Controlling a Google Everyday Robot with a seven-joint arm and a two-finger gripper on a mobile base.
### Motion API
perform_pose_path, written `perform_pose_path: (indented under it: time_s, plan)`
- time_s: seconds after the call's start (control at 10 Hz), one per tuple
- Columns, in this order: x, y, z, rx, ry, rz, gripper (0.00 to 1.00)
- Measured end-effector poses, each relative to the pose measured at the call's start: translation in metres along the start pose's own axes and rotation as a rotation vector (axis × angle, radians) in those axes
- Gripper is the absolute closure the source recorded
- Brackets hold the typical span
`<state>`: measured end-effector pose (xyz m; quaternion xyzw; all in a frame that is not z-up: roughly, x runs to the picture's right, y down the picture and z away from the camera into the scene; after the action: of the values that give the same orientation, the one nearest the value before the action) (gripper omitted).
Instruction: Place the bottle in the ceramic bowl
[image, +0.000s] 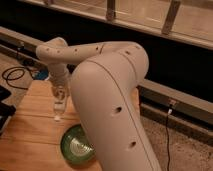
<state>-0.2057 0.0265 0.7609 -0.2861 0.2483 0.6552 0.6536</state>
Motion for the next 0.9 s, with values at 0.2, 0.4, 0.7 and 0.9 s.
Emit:
perform_pose_path:
  time_s: [0.2,0.4,0.7,0.9]
  plan:
    - [0.01,-0.042,0.007,-0.015,0.032,-0.024,1.0]
    - [0.022,-0.091,0.021,-0.108,0.06,-0.065,1.0]
    - [0.038,-0.111,0.058,-0.147,0.122,-0.146,1.0]
    - [0.05,-0.101,0.066,-0.137,0.154,-0.177,1.0]
